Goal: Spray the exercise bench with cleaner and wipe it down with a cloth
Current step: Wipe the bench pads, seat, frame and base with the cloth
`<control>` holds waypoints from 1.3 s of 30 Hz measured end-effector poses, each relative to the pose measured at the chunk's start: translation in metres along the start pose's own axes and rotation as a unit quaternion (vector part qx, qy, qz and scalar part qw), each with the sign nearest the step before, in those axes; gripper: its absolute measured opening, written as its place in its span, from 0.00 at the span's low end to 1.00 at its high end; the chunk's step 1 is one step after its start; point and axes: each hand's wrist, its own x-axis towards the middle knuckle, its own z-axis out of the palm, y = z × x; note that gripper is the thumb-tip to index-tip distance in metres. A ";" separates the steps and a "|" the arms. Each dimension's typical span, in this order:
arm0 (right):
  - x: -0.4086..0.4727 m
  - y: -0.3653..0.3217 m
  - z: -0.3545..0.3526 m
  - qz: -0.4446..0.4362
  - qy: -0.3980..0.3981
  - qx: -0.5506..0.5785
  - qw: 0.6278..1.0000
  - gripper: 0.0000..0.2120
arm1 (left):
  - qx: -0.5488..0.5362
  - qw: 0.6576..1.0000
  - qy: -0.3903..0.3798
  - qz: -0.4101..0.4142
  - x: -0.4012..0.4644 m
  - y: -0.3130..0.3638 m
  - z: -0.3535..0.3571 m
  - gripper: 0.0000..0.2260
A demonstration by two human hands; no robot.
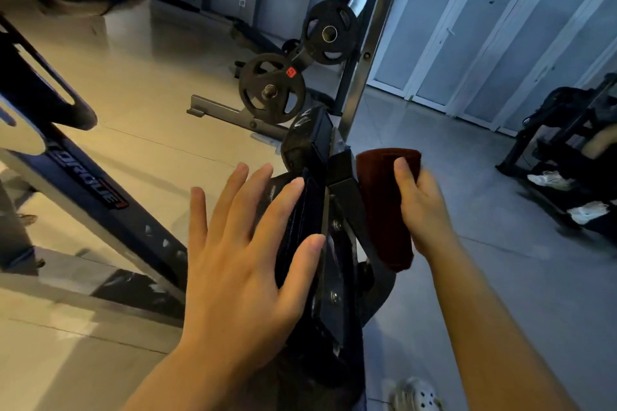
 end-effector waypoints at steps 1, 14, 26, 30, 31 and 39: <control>0.004 0.002 -0.001 0.009 0.000 0.021 1.000 0.10 | 0.033 0.999 0.010 0.002 0.000 0.002 0.000 0.24; 0.017 0.018 -0.022 -0.034 -0.106 0.055 0.992 0.20 | 0.342 0.939 -0.019 -0.020 -0.082 0.069 0.057 0.27; 0.010 0.122 -0.020 -0.210 -0.231 -0.265 0.912 0.39 | 0.482 0.857 -0.021 -0.180 -0.088 0.088 0.084 0.38; 0.009 0.145 -0.039 -0.229 -0.256 -0.322 0.882 0.39 | 0.495 0.831 -0.023 -0.253 -0.081 0.099 0.092 0.45; 0.011 0.145 -0.040 -0.239 -0.257 -0.332 0.876 0.39 | 0.493 0.829 -0.024 -0.263 -0.079 0.100 0.093 0.46; 0.033 0.063 0.003 -0.292 -0.249 -0.294 0.875 0.40 | 0.496 0.822 -0.041 -0.277 -0.079 0.096 0.093 0.49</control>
